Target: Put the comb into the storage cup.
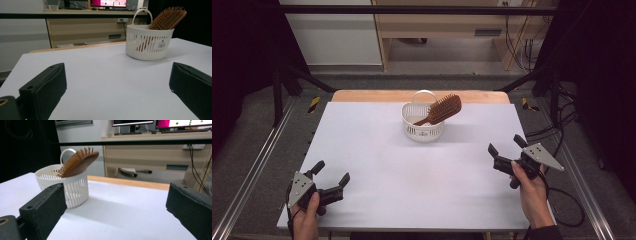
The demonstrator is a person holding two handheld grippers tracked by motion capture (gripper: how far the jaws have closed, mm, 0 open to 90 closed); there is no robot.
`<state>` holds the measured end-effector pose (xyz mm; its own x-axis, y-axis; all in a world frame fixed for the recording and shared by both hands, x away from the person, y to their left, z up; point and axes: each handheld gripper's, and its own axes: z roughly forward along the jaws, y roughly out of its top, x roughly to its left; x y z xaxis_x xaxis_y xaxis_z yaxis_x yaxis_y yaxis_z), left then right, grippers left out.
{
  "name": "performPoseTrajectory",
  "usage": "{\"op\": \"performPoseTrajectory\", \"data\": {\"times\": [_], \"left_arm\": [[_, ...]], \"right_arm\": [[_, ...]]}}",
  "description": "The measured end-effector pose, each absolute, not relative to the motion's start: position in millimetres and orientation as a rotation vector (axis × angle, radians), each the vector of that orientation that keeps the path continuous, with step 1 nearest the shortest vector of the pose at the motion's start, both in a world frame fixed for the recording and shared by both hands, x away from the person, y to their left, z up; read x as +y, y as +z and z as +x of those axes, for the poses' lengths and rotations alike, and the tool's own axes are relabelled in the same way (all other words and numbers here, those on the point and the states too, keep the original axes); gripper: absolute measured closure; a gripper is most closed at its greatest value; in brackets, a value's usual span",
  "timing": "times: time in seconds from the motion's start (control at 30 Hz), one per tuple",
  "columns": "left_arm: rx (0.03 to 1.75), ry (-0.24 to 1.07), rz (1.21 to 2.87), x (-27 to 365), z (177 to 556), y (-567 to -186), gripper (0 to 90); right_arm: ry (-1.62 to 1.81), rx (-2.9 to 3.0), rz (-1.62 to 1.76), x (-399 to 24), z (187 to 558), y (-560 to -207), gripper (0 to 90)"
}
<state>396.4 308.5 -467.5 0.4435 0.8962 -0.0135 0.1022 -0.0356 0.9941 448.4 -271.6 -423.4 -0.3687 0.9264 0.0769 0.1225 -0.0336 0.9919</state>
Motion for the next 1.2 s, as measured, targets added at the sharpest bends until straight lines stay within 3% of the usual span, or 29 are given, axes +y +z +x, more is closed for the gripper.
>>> {"op": "performPoseTrajectory", "data": {"times": [1.2], "left_arm": [[0.814, 0.788, 1.492, 291, 393, -462, 1.2]], "right_arm": [[1.503, 1.684, 1.039, -254, 417, -467, 3.3]]}}
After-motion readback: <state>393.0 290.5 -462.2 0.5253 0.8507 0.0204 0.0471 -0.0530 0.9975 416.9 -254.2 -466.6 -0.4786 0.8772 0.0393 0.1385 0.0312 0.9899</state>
